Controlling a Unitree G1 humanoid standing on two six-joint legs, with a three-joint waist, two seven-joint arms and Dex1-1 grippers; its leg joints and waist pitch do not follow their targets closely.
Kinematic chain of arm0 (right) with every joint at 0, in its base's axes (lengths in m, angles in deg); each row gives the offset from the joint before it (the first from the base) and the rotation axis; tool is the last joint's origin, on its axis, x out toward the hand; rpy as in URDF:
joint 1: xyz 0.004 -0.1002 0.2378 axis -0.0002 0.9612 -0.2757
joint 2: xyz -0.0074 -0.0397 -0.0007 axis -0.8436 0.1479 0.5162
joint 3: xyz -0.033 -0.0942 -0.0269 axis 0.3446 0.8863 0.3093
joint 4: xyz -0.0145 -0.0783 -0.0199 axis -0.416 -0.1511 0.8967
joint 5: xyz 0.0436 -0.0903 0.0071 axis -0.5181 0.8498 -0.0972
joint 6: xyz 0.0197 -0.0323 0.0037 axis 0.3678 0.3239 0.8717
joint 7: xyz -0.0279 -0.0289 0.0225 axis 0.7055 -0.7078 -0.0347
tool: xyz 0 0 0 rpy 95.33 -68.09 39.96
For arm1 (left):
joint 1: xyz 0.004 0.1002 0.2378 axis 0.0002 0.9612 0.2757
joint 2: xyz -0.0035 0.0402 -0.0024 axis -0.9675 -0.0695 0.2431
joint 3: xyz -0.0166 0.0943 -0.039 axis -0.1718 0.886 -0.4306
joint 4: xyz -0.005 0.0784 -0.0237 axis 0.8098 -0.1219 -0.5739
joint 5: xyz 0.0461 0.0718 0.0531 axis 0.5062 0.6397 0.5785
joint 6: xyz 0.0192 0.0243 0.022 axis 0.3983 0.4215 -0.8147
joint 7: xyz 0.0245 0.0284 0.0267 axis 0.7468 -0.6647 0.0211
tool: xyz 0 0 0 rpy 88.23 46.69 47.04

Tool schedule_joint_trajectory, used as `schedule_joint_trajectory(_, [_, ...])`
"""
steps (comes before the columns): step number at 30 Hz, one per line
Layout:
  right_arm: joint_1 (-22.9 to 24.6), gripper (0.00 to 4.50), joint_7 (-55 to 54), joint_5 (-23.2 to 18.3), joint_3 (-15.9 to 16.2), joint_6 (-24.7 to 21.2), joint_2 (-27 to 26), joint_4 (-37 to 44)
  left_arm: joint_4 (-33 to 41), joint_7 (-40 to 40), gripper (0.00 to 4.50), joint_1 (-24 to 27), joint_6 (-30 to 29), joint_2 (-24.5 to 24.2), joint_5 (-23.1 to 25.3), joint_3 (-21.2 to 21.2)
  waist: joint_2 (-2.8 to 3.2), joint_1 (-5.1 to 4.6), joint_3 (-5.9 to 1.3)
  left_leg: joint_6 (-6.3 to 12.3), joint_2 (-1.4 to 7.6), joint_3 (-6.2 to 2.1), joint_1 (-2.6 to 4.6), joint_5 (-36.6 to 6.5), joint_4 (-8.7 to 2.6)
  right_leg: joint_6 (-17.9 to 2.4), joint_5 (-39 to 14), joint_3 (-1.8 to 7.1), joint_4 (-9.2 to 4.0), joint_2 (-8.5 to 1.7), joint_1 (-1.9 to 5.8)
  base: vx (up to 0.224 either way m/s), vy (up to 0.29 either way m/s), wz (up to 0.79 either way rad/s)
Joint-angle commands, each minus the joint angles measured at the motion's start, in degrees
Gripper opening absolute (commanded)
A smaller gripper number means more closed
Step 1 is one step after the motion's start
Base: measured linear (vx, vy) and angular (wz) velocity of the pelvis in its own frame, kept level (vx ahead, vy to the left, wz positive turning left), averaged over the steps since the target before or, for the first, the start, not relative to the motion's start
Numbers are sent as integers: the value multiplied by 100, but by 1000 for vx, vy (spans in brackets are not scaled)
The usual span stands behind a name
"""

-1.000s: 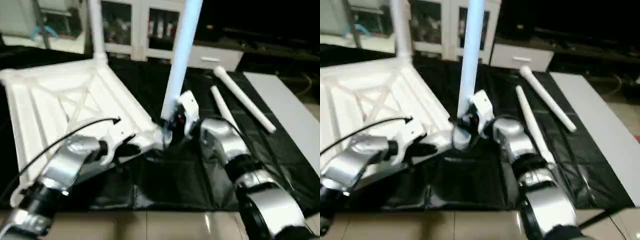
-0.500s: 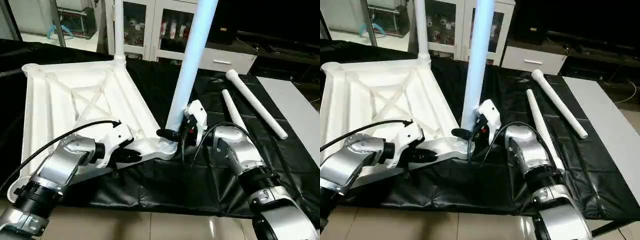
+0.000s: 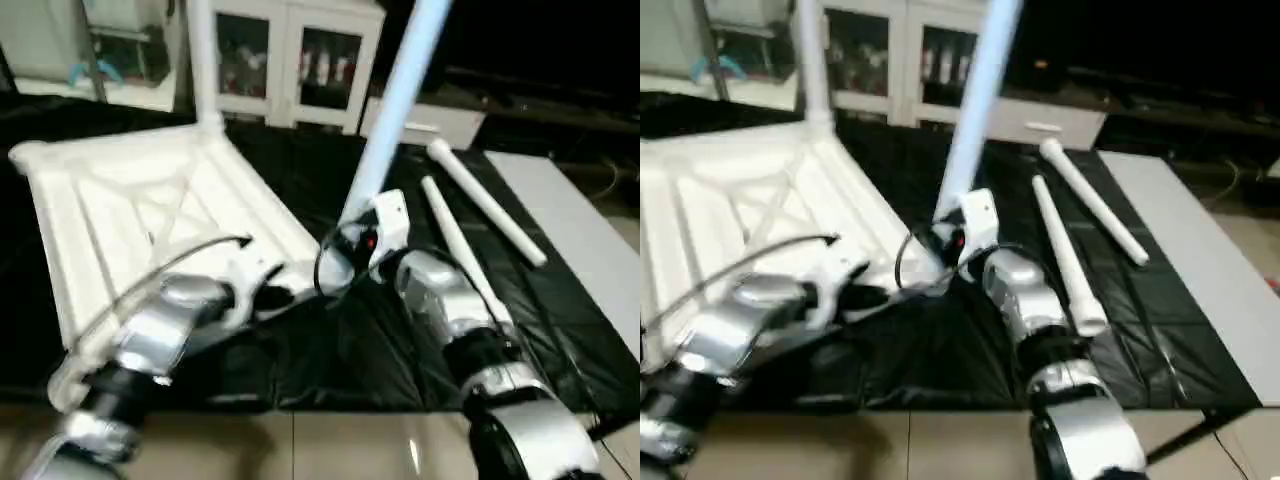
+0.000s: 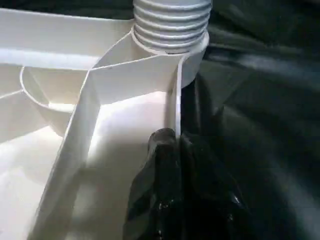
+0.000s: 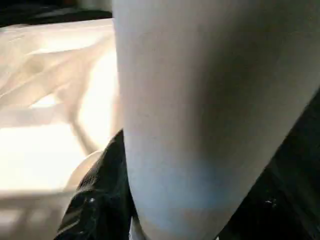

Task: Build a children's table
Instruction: Insert table leg to table base

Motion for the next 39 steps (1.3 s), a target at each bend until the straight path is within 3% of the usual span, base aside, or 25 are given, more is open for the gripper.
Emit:
schedule_joint_trajectory(1, [437,185,-1189,256,-254,-375,183,-1170,233,665,0,-134,-225,442,-34,-212,227,-89,-22,-156,152,-139,113,-3612,-494,-217,-3589,57,-602,-385,-32,0,0,0])
schedule_joint_trajectory(2, [401,185,-1307,244,-284,-335,145,-1221,202,847,0,-145,-236,581,-26,-252,249,-111,-9,-110,162,-146,185,-3838,-502,-181,-3521,-46,-682,-371,-40,0,0,0])
schedule_joint_trajectory(4, [280,185,-1773,266,-350,-149,5,-1358,-4,1543,0,-181,-92,1071,79,-337,210,-164,-24,-67,173,-195,79,-3888,-545,-115,-3418,-109,-670,-411,88,0,0,0])
schedule_joint_trajectory(5, [250,185,-1870,281,-357,-107,-29,-1389,-57,1693,0,-189,-51,1181,104,-347,230,-148,-38,-54,176,-212,24,-3837,-563,-69,-3350,-120,-630,-436,160,0,0,0])
schedule_joint_trajectory(6, [121,185,-2215,333,-361,49,-177,-1521,-253,2276,0,-270,89,1555,232,-374,147,-162,-31,-21,171,-180,29,-3767,-544,-49,-3508,-114,-668,-497,112,0,0,0])
schedule_joint_trajectory(7, [121,185,-2215,333,-361,49,-177,-1521,-253,2276,0,-270,89,1555,232,-374,160,-154,-14,-22,143,-165,97,-3771,-506,-6,-3719,-146,-728,-501,38,0,0,0])
schedule_joint_trajectory(8, [87,185,-2321,361,-345,93,-216,-1545,-321,2462,0,-318,144,1636,276,-401,168,-179,-2,20,88,-143,206,-3815,-421,139,-4010,-270,-865,-477,-44,0,0,0])
schedule_joint_trajectory(10, [18,185,-2448,351,-338,127,-277,-1628,-352,2645,0,-374,181,1711,358,-402,208,-181,-5,52,158,-177,92,-3817,-504,211,-3796,-321,-801,-507,118,0,0,0])
schedule_joint_trajectory(11, [-26,185,-2520,344,-335,155,-310,-1698,-333,2770,0,-401,153,1781,381,-473,211,-151,-41,44,273,-235,-77,-3767,-619,125,-3231,-182,-545,-559,312,0,0,0])
schedule_joint_trajectory(12, [-47,185,-2554,341,-333,171,-324,-1738,-315,2829,0,-410,127,1820,387,-519,211,-132,-38,29,263,-214,-75,-3739,-634,52,-3122,-157,-570,-566,270,0,0,0])
schedule_joint_trajectory(13, [-61,185,-2564,338,-331,171,-332,-1761,-305,2828,0,-421,105,1810,390,-535,178,-118,-25,-20,172,-151,47,-3574,-541,-42,-3336,-150,-686,-606,86,0,0,0])
schedule_joint_trajectory(14, [-78,185,-2590,341,-337,184,-341,-1794,-308,2856,0,-431,96,1803,386,-549,173,-133,-12,-16,114,-141,63,-3410,-489,-11,-3644,-194,-749,-621,39,0,0,0])
schedule_joint_trajectory(15, [-100,185,-2622,366,-368,213,-354,-1843,-328,2902,0,-439,105,1809,387,-554,174,-129,-44,-15,133,-162,-68,-3122,-523,30,-3523,-159,-682,-633,155,0,0,0])
schedule_joint_trajectory(16, [-115,185,-2616,363,-409,228,-367,-1880,-335,2918,0,-440,103,1807,383,-553,176,-110,-81,-22,154,-169,-130,-2877,-543,-12,-3244,-106,-610,-635,211,0,0,0])
schedule_joint_trajectory(17, [-124,185,-2611,360,-437,239,-376,-1904,-340,2931,0,-440,102,1810,380,-553,171,-83,-78,-28,165,-130,-106,-2763,-541,-95,-3031,-71,-613,-606,139,0,0,0])
schedule_joint_trajectory(18, [-125,185,-2611,360,-442,242,-377,-1910,-341,2922,0,-437,101,1805,378,-544,150,-70,-101,-42,159,-107,-93,-2599,-520,-171,-2849,-40,-584,-617,121,0,0,0])
schedule_joint_trajectory(19, [-133,185,-2582,337,-478,270,-384,-1929,-336,2833,0,-415,86,1770,357,-481,172,-48,-83,-64,179,-84,-119,-2361,-536,-340,-2456,9,-514,-591,106,0,0,0])
schedule_joint_trajectory(20, [-141,185,-2574,321,-492,294,-388,-1946,-334,2802,0,-405,79,1758,343,-452,134,-67,-58,-73,180,-71,-184,-2354,-558,-378,-2374,19,-462,-551,118,0,0,0])
schedule_joint_trajectory(22, [-164,185,-2546,327,-478,320,-385,-1971,-313,2742,0,-385,72,1730,344,-379,136,-35,-73,-80,161,-35,-137,-2415,-513,-406,-2479,80,-456,-560,60,0,0,0])
schedule_joint_trajectory(25, [-225,185,-2370,385,-429,367,-407,-1985,-273,2708,0,-362,46,1706,338,-341,110,-23,-93,-26,150,-10,-156,-2274,-507,-440,-2367,133,-413,-532,62,0,0,0])
schedule_joint_trajectory(32, [-287,185,-1997,435,-414,415,-466,-1966,-245,2617,0,-358,26,1612,333,-295,98,-22,-81,25,149,-5,-162,-2341,-504,-388,-2616,142,-420,-520,46,0,0,0])
schedule_joint_trajectory(33, [-295,220,-1970,442,-403,421,-470,-1960,-240,2611,0,-357,24,1604,331,-295,103,-27,-81,22,152,-12,-160,-2369,-506,-374,-2661,138,-424,-520,47,0,0,0])
schedule_joint_trajectory(35, [-320,220,-1899,466,-371,430,-479,-1940,-224,2593,0,-354,16,1582,324,-294,104,-36,-75,11,151,-15,-163,-2398,-507,-369,-2686,136,-427,-517,41,0,0,0])
schedule_joint_trajectory(37, [-347,260,-1827,513,-334,438,-480,-1921,-205,2569,0,-351,7,1555,322,-284,102,-35,-72,13,151,-13,-155,-2421,-504,-371,-2721,135,-434,-520,35,0,0,0])
schedule_joint_trajectory(39, [-380,265,-1755,533,-314,421,-468,-1865,-188,2545,0,-345,6,1523,320,-277,105,-51,-84,33,144,-20,-176,-2398,-502,-396,-2741,135,-429,-526,52,0,0,0])
